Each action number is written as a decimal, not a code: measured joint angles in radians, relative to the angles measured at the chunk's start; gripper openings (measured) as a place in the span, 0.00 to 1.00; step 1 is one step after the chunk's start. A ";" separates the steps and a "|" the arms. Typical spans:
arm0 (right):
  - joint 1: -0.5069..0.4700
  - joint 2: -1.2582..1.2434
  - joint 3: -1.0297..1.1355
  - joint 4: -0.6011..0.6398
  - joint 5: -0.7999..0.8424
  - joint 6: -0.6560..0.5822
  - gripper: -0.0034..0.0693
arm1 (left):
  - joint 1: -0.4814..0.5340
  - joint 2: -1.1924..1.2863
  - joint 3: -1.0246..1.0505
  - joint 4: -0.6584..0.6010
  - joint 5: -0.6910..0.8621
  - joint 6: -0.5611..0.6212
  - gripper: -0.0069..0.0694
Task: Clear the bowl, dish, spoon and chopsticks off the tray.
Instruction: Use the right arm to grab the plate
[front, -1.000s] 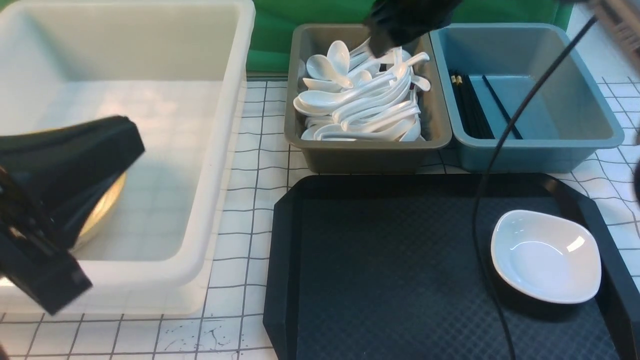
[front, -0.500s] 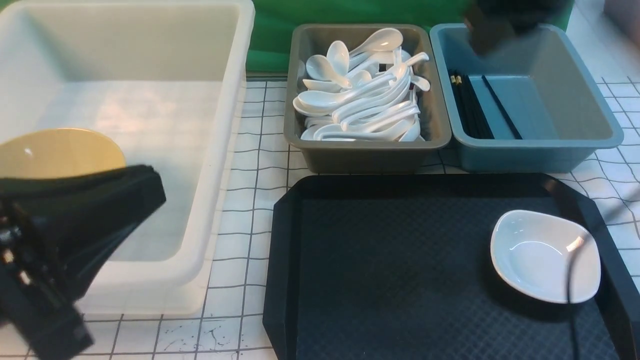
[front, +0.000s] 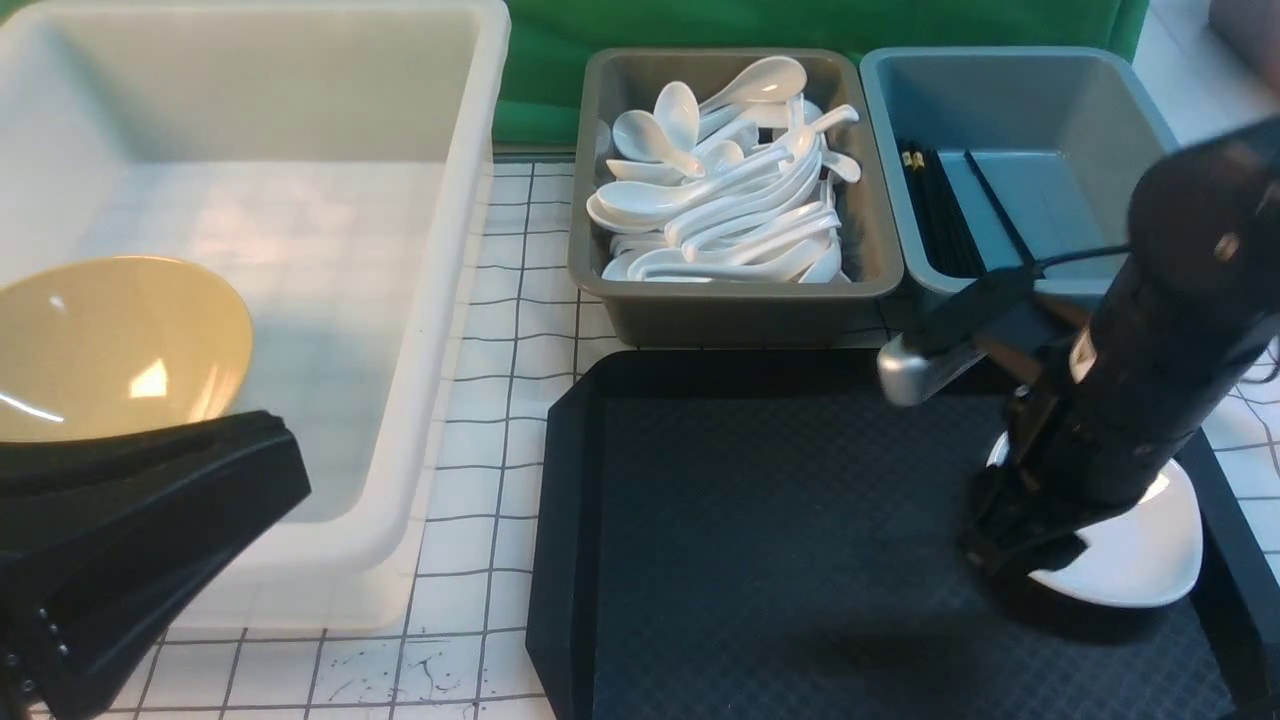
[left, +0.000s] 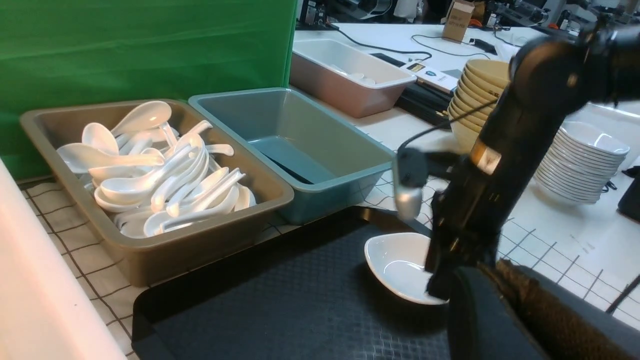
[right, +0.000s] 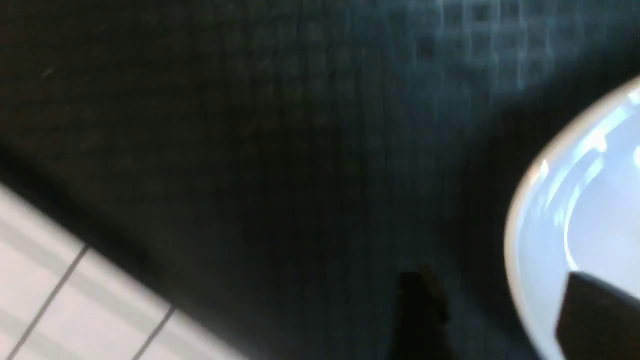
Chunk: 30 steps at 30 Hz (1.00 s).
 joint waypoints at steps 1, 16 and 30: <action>0.000 0.016 0.010 -0.010 -0.035 0.007 0.66 | 0.000 0.000 0.000 0.000 0.000 0.000 0.09; 0.006 0.210 0.017 -0.200 -0.139 0.128 0.80 | 0.000 0.000 0.000 0.000 0.020 0.000 0.09; 0.032 0.225 -0.032 -0.314 -0.031 0.096 0.32 | 0.000 -0.001 0.000 0.056 0.065 -0.021 0.09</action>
